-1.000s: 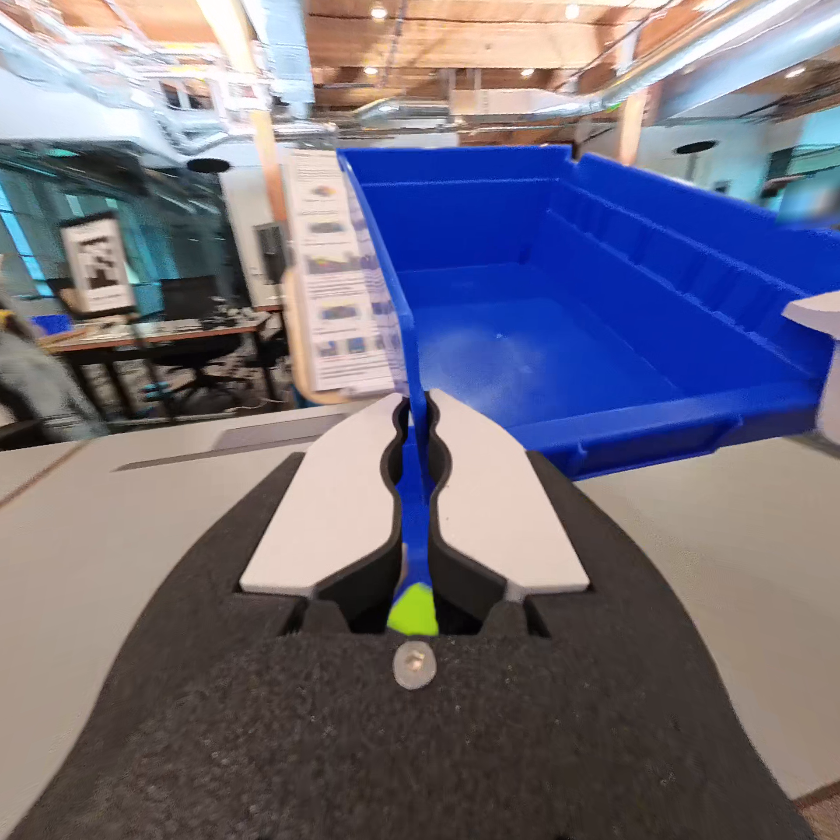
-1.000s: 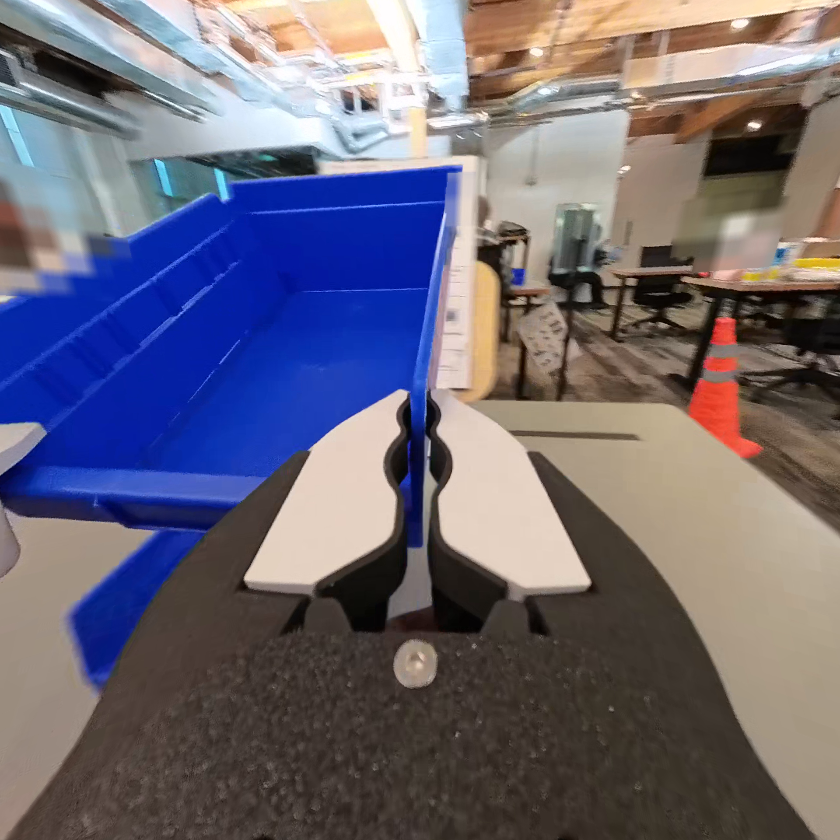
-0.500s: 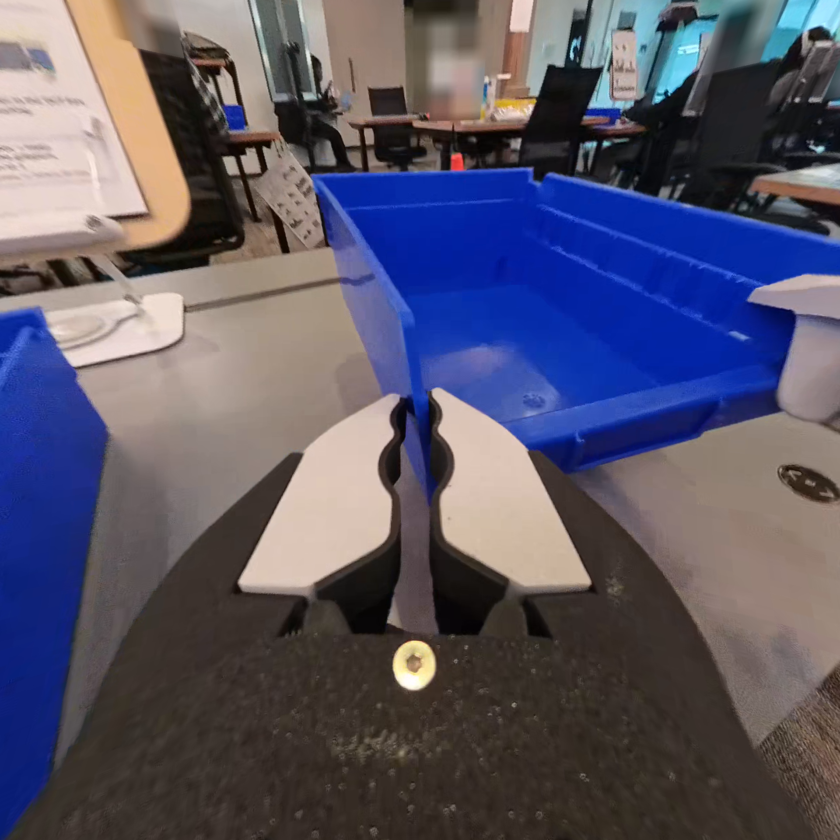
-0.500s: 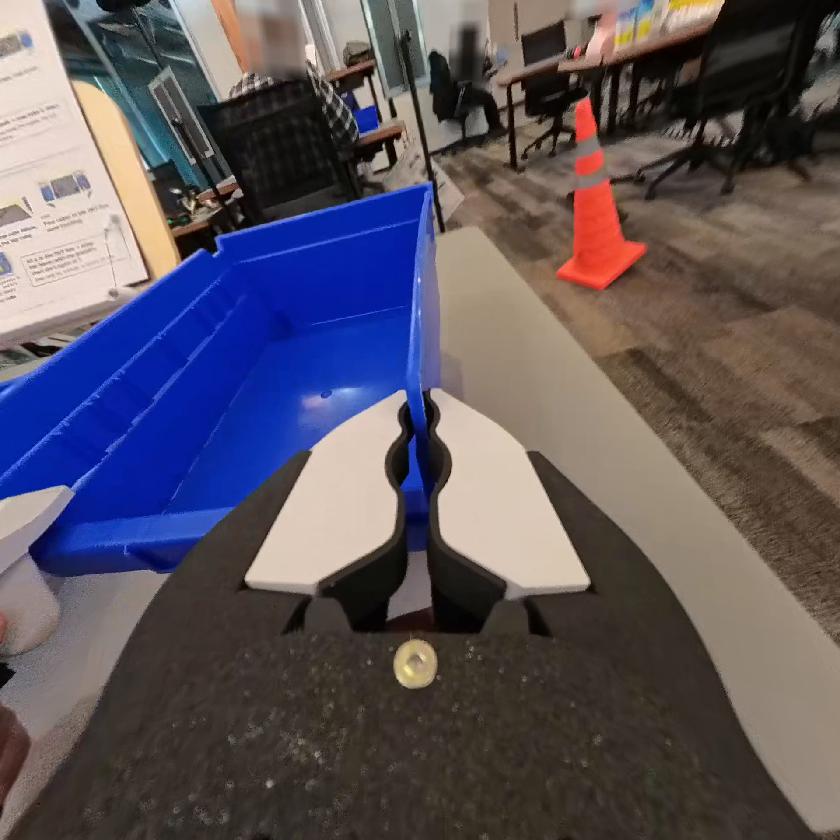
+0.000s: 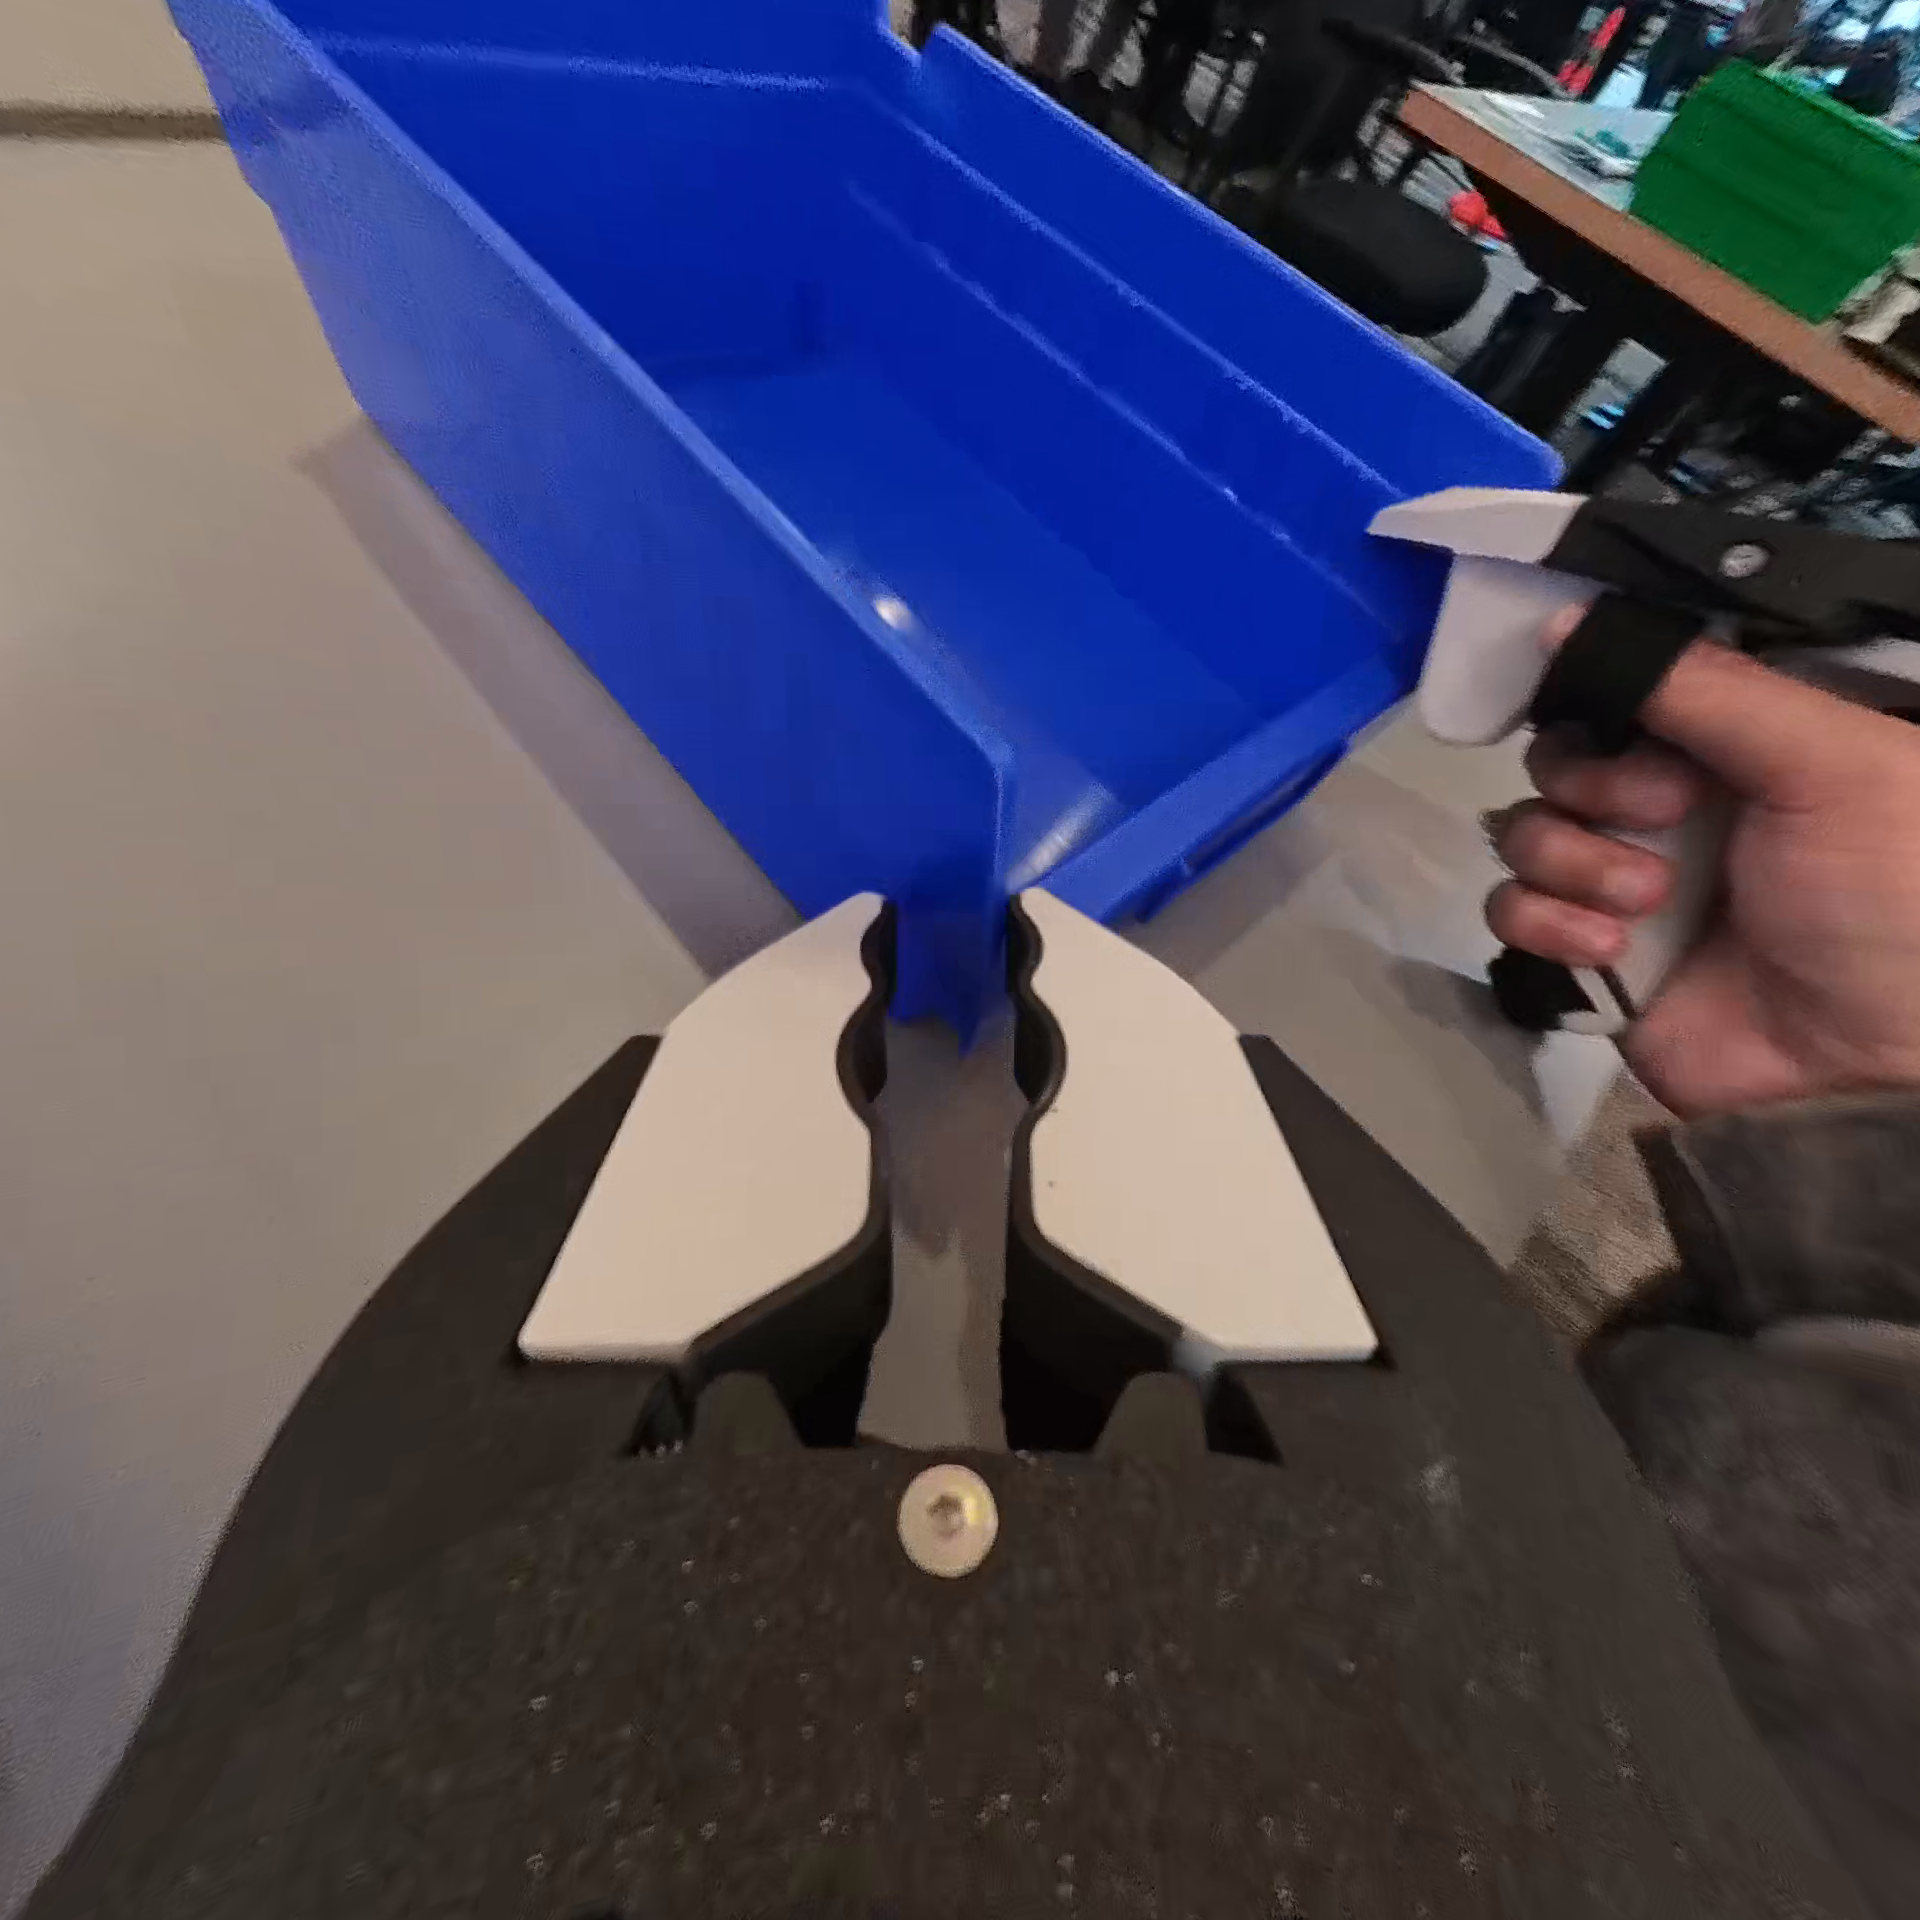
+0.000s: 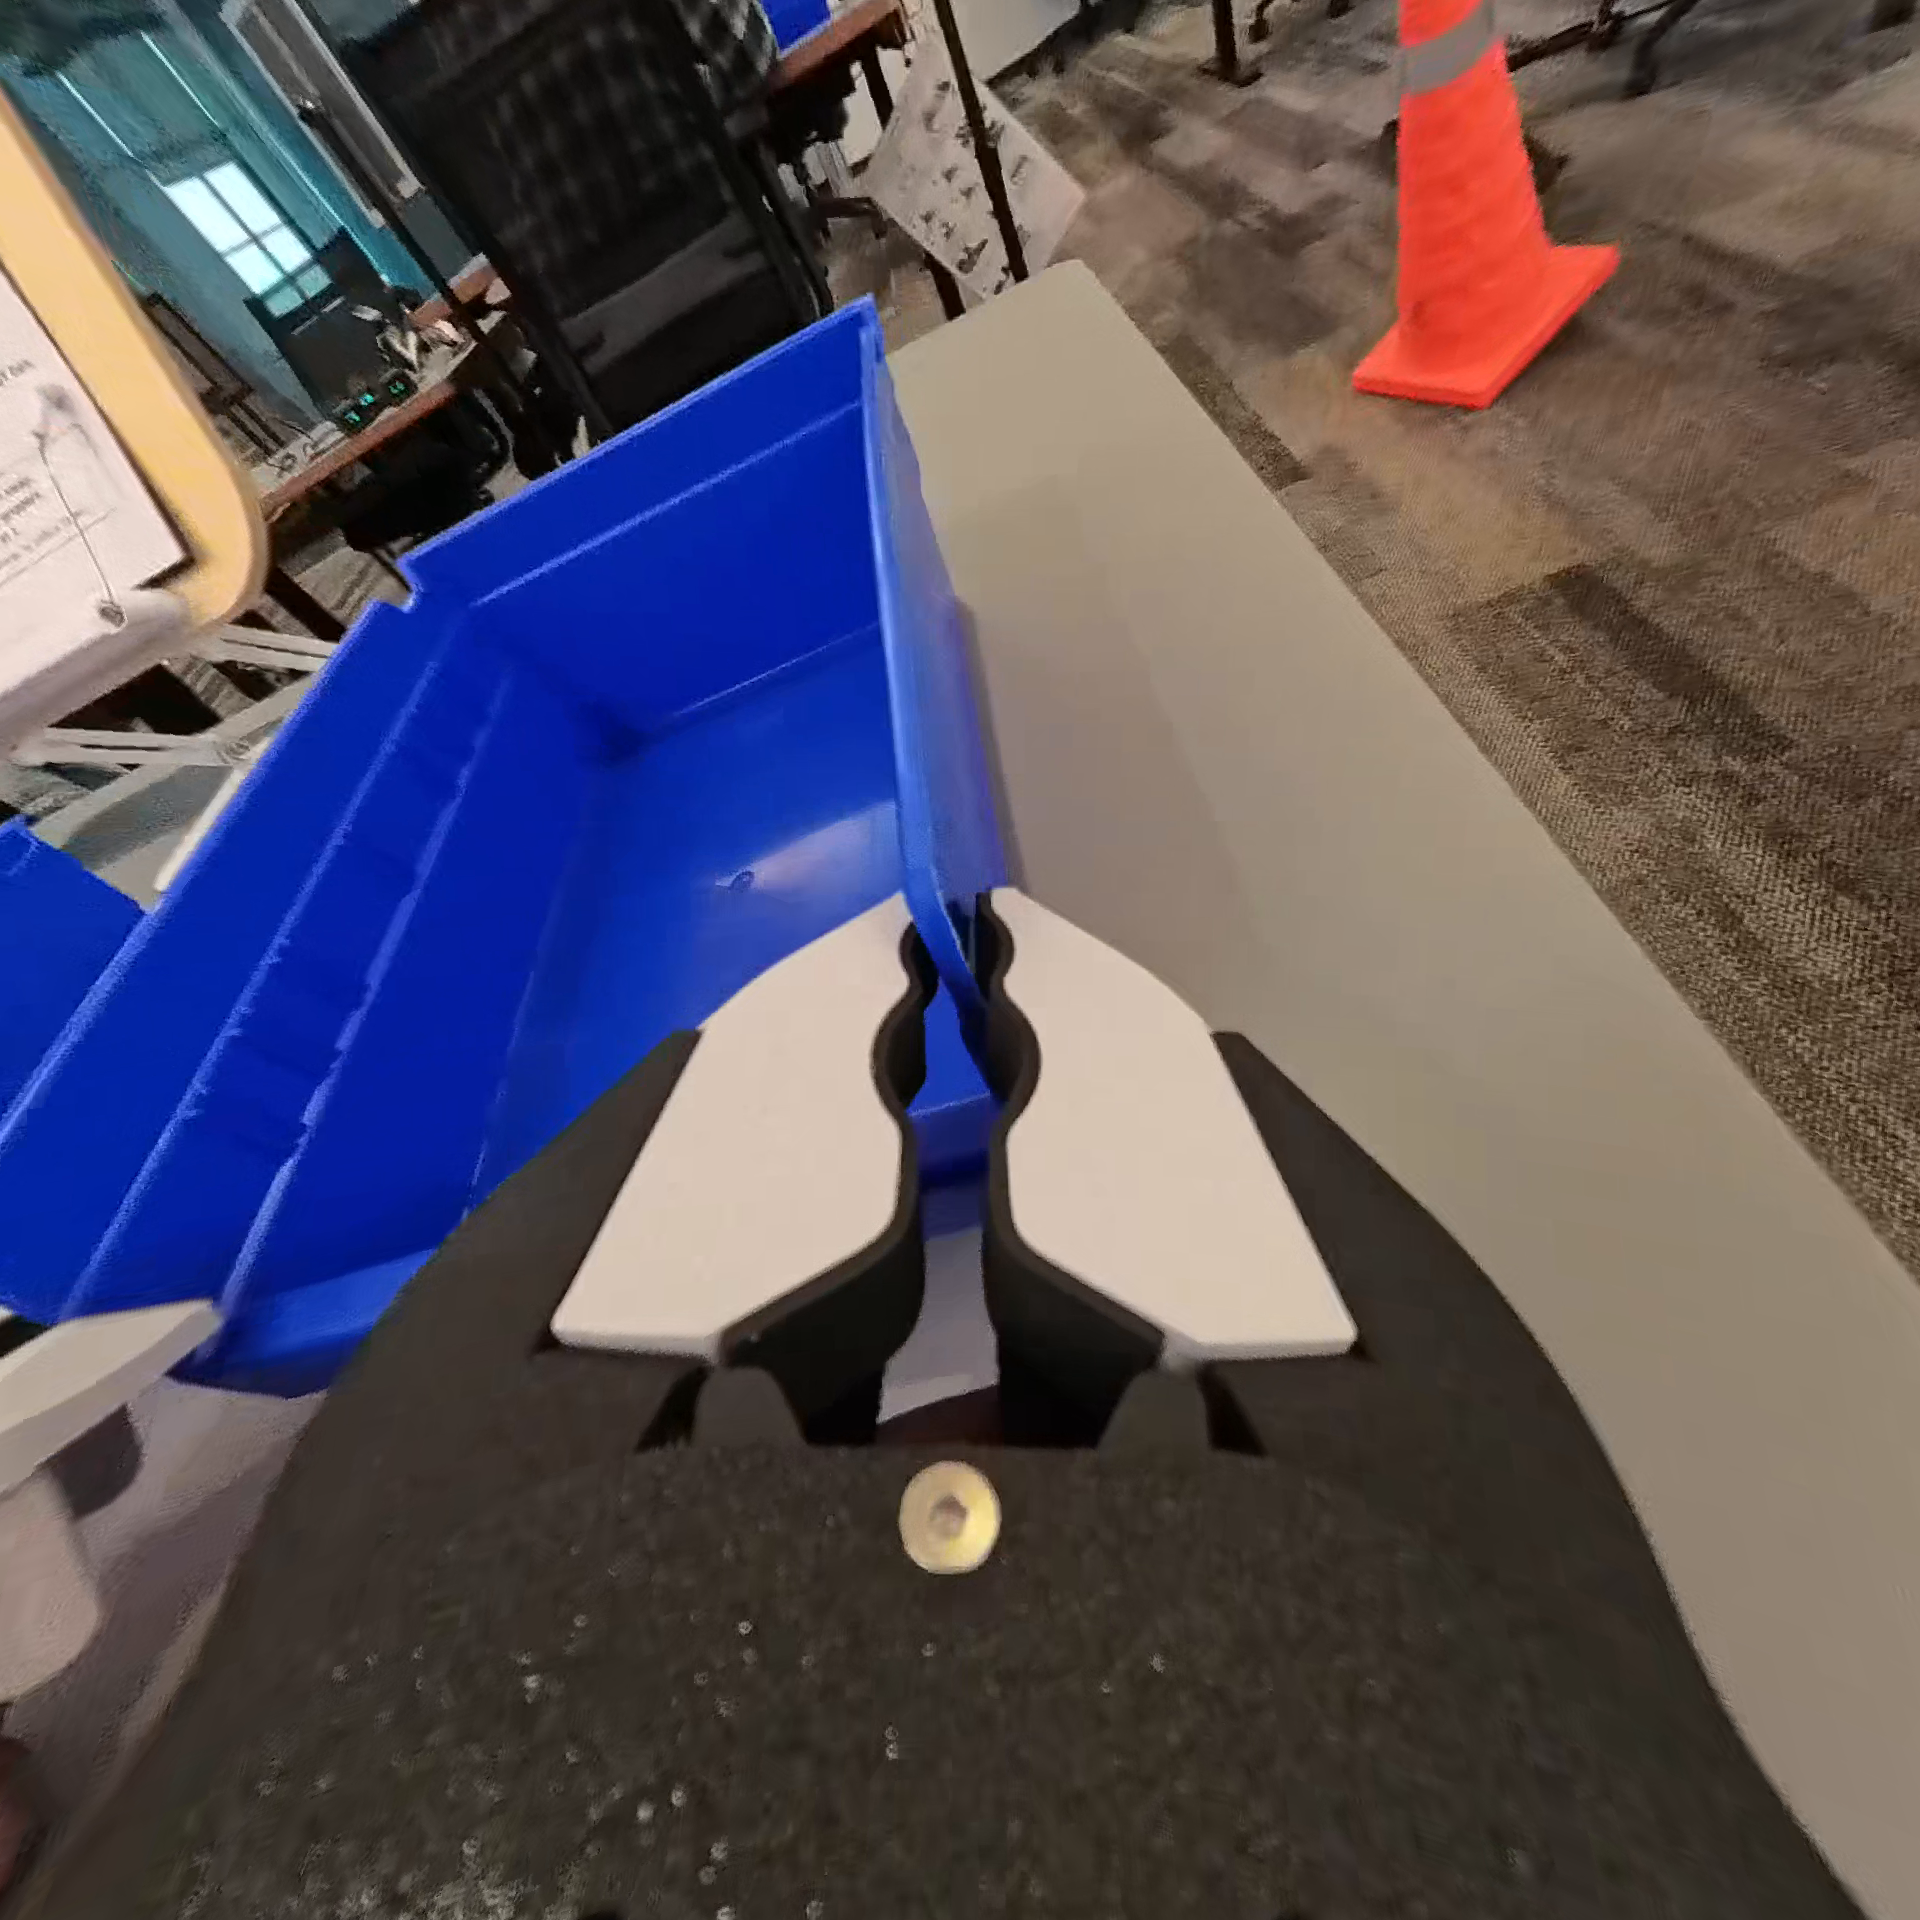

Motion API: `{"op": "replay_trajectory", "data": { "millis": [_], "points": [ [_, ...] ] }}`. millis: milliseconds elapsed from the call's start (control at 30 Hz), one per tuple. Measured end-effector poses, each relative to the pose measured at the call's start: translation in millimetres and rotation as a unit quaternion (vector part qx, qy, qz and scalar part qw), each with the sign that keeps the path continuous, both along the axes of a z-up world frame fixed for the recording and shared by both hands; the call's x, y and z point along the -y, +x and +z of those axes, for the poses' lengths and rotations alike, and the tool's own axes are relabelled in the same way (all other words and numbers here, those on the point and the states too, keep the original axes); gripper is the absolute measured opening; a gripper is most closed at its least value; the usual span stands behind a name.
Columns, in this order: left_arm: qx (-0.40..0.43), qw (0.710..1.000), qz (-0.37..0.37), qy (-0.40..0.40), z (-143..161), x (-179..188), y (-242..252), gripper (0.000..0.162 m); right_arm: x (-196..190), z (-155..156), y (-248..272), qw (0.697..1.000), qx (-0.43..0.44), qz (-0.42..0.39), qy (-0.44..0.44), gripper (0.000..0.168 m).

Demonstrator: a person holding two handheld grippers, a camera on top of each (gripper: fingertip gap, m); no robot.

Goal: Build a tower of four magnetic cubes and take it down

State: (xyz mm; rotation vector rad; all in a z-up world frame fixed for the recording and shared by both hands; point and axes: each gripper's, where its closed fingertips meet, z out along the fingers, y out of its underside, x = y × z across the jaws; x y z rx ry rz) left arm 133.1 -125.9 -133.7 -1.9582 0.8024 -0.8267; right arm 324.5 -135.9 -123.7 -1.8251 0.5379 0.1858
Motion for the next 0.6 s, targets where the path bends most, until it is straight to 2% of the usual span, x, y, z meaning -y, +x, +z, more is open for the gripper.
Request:
{"op": "replay_trajectory", "data": {
  "millis": [67,133,167,233,333,467,533,600],
  "points": [
    [0.002,1.0,-0.02,-0.016,7,11,-12,0.02,2,-1,6,1.0,0.005,-0.017,-0.008,0.013],
    [0.022,0.999,-0.024,0.029,32,21,-39,0.018,9,8,10,0.999,0.023,-0.03,-0.002,0.034],
    [0.037,0.997,-0.018,0.066,51,26,-58,0.018,16,18,12,0.999,0.035,-0.039,0.008,0.039],
    [0.047,0.989,-0.018,0.142,85,41,-99,0.022,32,48,14,0.994,0.072,-0.068,0.048,0.039],
    [-0.003,0.979,-0.007,0.203,110,44,-166,0.032,40,91,-8,0.987,0.107,-0.07,0.094,0.039],
    [-0.007,0.978,0.093,0.186,119,9,-273,0.035,15,129,-90,0.983,0.143,0.019,0.116,0.04],
    [-0.028,0.967,0.168,0.191,108,-19,-326,0.037,-4,136,-146,0.977,0.149,0.079,0.127,0.04],
    [-0.052,0.955,0.223,0.186,90,-40,-365,0.04,-24,130,-215,0.97,0.126,0.162,0.131,0.041]
  ]
}}
